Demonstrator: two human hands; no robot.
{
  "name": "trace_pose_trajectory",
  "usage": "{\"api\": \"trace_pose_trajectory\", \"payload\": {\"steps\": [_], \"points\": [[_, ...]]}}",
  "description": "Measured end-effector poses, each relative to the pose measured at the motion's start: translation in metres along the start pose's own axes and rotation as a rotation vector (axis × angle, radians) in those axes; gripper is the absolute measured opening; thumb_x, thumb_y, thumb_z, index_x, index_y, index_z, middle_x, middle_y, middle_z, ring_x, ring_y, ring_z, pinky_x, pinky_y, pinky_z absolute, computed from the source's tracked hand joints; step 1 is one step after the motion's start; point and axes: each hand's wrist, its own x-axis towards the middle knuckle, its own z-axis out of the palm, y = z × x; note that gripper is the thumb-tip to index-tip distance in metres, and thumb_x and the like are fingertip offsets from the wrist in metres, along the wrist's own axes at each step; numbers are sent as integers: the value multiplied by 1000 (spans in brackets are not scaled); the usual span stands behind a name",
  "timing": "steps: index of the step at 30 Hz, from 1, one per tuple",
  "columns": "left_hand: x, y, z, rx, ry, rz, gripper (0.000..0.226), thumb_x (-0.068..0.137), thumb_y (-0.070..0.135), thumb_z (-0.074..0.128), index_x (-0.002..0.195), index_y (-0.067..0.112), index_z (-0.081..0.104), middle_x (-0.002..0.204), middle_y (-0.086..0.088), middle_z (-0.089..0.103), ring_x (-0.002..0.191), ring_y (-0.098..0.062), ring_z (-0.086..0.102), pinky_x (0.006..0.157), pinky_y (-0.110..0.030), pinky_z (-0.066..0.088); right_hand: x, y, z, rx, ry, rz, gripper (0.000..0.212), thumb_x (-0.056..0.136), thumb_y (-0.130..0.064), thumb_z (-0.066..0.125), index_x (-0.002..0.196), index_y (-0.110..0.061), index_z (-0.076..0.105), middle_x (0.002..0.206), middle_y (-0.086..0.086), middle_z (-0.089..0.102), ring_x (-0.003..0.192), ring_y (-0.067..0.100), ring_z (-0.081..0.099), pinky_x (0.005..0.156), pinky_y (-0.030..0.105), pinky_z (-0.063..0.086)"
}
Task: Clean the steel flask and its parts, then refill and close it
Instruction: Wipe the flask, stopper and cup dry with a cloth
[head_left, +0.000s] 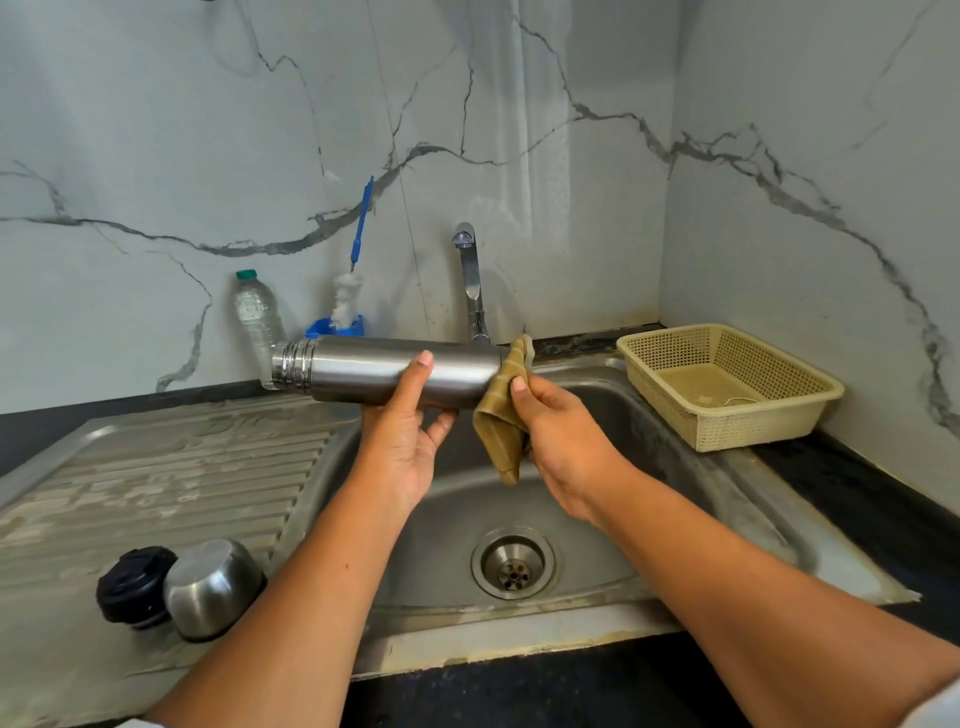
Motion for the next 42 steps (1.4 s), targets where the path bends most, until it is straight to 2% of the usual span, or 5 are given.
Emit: {"api": "trace_pose_trajectory", "payload": {"steps": [11, 17, 29, 34, 42], "points": [[-6, 3, 3, 8, -91, -86, 84, 70, 25, 85, 146, 17, 50, 133, -11, 69, 120, -22, 68, 76, -34, 63, 2, 2, -5, -48, -11, -94, 42, 109, -41, 39, 148, -30, 50, 137, -9, 62, 127, 4, 54, 98, 18, 40], [-6, 0, 3, 25, -65, -15, 84, 68, 22, 87, 144, 25, 51, 135, -3, 69, 124, -20, 66, 82, -38, 63, 2, 3, -9, -257, 125, -115, 29, 104, -35, 55, 127, -24, 67, 113, -4, 74, 110, 11, 67, 106, 42, 51], [-13, 8, 9, 84, -146, -48, 73, 69, 24, 83, 137, 21, 56, 130, -7, 71, 121, -19, 68, 77, -36, 63, 4, -2, -8, -75, 86, -218, 45, 103, -45, 52, 147, -41, 49, 136, -9, 63, 127, 9, 58, 111, 38, 45], [-18, 3, 3, 196, -238, -84, 65, 74, 19, 80, 134, 21, 56, 130, -7, 71, 121, -20, 67, 84, -42, 62, 7, -11, -15, -40, 148, 2, 45, 104, -54, 36, 129, -27, 61, 122, 12, 67, 110, 28, 67, 94, 52, 58], [-20, -2, 6, 279, -286, -28, 64, 71, 14, 81, 130, 21, 57, 128, -3, 72, 121, -19, 67, 105, -54, 52, 3, -17, -23, 35, 100, 310, 67, 101, -66, 25, 119, -13, 62, 96, 19, 74, 70, 24, 68, 50, 28, 52]]}}
